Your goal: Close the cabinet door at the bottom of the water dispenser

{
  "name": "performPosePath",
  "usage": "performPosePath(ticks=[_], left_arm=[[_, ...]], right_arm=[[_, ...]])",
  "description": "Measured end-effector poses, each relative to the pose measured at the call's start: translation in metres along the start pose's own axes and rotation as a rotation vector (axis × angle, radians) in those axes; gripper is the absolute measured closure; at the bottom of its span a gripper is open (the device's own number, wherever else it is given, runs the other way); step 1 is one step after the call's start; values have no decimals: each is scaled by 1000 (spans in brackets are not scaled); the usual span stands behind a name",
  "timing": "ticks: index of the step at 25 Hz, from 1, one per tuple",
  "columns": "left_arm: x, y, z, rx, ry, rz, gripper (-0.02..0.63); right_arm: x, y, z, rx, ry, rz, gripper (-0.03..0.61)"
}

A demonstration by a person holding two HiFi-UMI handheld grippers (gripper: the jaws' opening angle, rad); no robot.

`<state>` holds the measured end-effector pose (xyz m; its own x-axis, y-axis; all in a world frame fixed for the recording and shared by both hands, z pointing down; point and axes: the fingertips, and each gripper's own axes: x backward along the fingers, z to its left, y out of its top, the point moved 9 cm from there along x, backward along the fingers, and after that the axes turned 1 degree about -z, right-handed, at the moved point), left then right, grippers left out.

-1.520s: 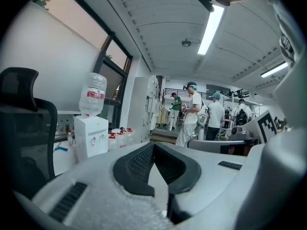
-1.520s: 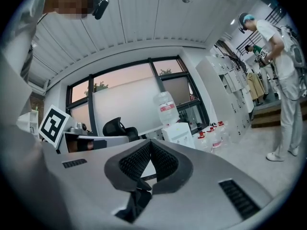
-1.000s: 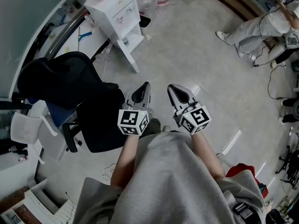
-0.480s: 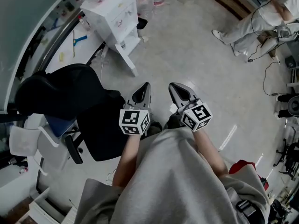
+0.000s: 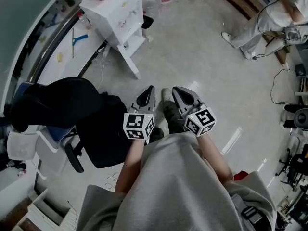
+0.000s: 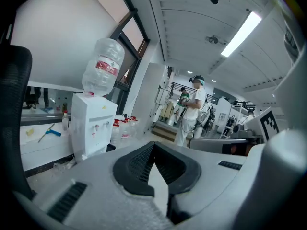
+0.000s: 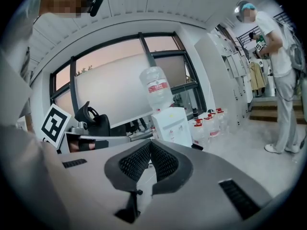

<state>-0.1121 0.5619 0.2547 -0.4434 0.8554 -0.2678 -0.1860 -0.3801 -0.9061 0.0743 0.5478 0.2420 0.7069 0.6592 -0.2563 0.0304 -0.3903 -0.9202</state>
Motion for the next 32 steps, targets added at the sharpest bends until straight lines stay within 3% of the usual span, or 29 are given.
performPosePath(ticks=[14,24,32], left_arm=[[-133,39,40,39,132,65,606],[-151,36,95,71,239,162,606],[-162,-4,172,101,226,259,606]], right_arm=[[-116,48,-130,-92,122,41,568],[-184,28,-138,-179,193,128,568],[-249,-7,-130,-196,151,211,568]])
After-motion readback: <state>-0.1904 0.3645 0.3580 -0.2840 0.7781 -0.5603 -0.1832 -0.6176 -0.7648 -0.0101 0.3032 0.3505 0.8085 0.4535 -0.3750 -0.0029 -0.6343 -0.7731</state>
